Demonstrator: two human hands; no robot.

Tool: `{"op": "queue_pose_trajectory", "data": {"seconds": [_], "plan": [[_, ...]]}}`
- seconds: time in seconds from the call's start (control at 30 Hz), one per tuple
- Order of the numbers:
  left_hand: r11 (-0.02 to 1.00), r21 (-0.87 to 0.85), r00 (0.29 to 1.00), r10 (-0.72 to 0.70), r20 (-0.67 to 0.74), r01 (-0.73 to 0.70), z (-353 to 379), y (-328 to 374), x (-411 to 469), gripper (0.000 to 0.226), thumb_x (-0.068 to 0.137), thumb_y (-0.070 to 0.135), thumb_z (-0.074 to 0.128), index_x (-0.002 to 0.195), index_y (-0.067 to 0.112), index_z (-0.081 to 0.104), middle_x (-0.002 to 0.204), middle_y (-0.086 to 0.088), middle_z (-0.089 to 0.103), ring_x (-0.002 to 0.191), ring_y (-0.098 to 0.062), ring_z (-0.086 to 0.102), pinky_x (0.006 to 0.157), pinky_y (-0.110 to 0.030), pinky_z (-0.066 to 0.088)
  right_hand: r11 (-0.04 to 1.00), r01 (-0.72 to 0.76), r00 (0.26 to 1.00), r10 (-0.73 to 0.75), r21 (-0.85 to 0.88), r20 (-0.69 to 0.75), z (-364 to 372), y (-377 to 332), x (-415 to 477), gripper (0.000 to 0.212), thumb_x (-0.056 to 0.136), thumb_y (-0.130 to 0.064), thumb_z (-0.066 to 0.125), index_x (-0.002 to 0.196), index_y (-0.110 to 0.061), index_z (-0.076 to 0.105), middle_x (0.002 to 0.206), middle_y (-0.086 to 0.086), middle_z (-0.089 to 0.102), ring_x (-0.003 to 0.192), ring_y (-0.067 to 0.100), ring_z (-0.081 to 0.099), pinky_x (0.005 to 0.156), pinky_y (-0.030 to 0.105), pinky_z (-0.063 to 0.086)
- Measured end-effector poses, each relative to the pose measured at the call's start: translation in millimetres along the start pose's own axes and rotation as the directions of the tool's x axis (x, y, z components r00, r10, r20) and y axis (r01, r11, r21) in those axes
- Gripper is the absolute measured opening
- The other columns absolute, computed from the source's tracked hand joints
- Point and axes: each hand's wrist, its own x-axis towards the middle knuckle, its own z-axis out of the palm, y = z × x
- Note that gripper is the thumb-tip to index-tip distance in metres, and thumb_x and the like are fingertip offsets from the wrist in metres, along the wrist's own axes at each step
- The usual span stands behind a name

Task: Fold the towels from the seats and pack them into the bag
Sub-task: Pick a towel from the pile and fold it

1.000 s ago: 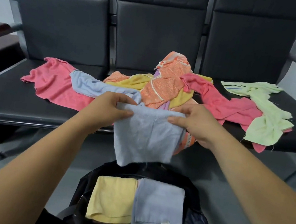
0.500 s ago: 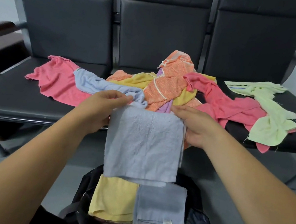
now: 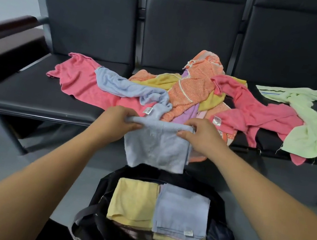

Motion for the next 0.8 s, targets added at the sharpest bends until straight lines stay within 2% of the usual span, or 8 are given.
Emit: {"op": "queue_pose_trajectory", "data": {"seconds": [0.07,0.17,0.3,0.43,0.57,0.63,0.73,0.8], "plan": [[0.998,0.039,0.999,-0.049,-0.021,0.050,10,-15,0,0.010,0.092,0.026,0.071,0.090,0.016,0.072,0.081,0.003,0.058,0.084,-0.021,0.056,0.068,-0.028,0.041,0.996,-0.059,0.998,0.058,0.065,0.021,21,11,0,0.014,0.087,-0.027,0.078,0.081,-0.022,0.066,0.088,0.005,0.062,0.075,0.015,0.055,0.060,0.023,0.036],[0.988,0.086,0.991,-0.130,0.012,0.129,30,-37,-5,0.025,0.093,0.023,0.069,0.111,0.005,0.073,0.119,-0.006,0.052,0.123,-0.025,0.046,0.101,-0.029,0.036,0.974,-0.156,0.981,0.133,0.165,0.143,56,28,-14,0.016,0.089,-0.026,0.076,0.082,-0.015,0.067,0.089,0.012,0.065,0.079,0.020,0.058,0.066,0.029,0.042],[0.972,0.102,0.923,-0.234,0.306,0.212,61,-60,-29,0.010,0.097,0.025,0.060,0.095,0.015,0.062,0.098,-0.003,0.064,0.094,-0.023,0.059,0.064,-0.025,0.041,0.966,-0.256,0.918,0.229,0.042,0.322,100,51,-44,0.024,0.093,-0.022,0.071,0.076,-0.013,0.056,0.074,-0.001,0.055,0.069,0.012,0.050,0.059,0.026,0.035],[0.947,0.143,0.817,-0.319,0.480,0.286,85,-95,-45,0.030,0.098,0.036,0.060,0.124,0.022,0.064,0.119,0.000,0.060,0.112,-0.023,0.059,0.086,-0.027,0.043,0.901,-0.429,0.790,0.342,0.059,0.509,122,66,-53,0.022,0.097,-0.023,0.068,0.085,-0.009,0.057,0.078,0.007,0.052,0.067,0.016,0.053,0.055,0.024,0.046],[0.925,0.165,0.745,-0.375,0.552,0.343,105,-122,-42,0.029,0.098,0.039,0.060,0.119,0.019,0.063,0.109,-0.004,0.063,0.080,-0.021,0.066,0.079,-0.032,0.056,0.815,-0.576,0.695,0.444,0.068,0.565,143,75,-51,0.019,0.099,-0.021,0.066,0.100,-0.003,0.063,0.079,0.008,0.057,0.065,0.016,0.059,0.053,0.025,0.052],[0.921,0.188,0.746,-0.388,0.541,0.342,116,-133,-35,0.035,0.098,0.040,0.061,0.125,0.018,0.061,0.115,-0.006,0.063,0.079,-0.020,0.063,0.081,-0.032,0.053,0.811,-0.584,0.701,0.483,0.034,0.525,163,87,-41,0.026,0.097,-0.020,0.068,0.102,0.005,0.064,0.079,0.012,0.051,0.068,0.021,0.055,0.055,0.029,0.050],[0.914,0.227,0.767,-0.406,0.498,0.337,131,-150,-26,0.035,0.099,0.032,0.061,0.128,0.013,0.062,0.127,-0.012,0.063,0.104,-0.026,0.059,0.082,-0.029,0.043,0.806,-0.592,0.743,0.537,0.017,0.400,194,103,-26,0.027,0.091,-0.013,0.072,0.102,0.011,0.065,0.082,0.010,0.052,0.075,0.021,0.054,0.064,0.031,0.047],[0.900,0.236,0.769,-0.437,0.468,0.368,140,-159,-22,0.031,0.101,0.025,0.058,0.128,0.011,0.061,0.128,-0.013,0.063,0.115,-0.029,0.058,0.083,-0.027,0.040,0.779,-0.624,0.743,0.570,0.057,0.351,211,115,-22,0.016,0.089,-0.010,0.073,0.102,-0.001,0.068,0.092,0.009,0.057,0.086,0.024,0.058,0.076,0.038,0.052]]}}
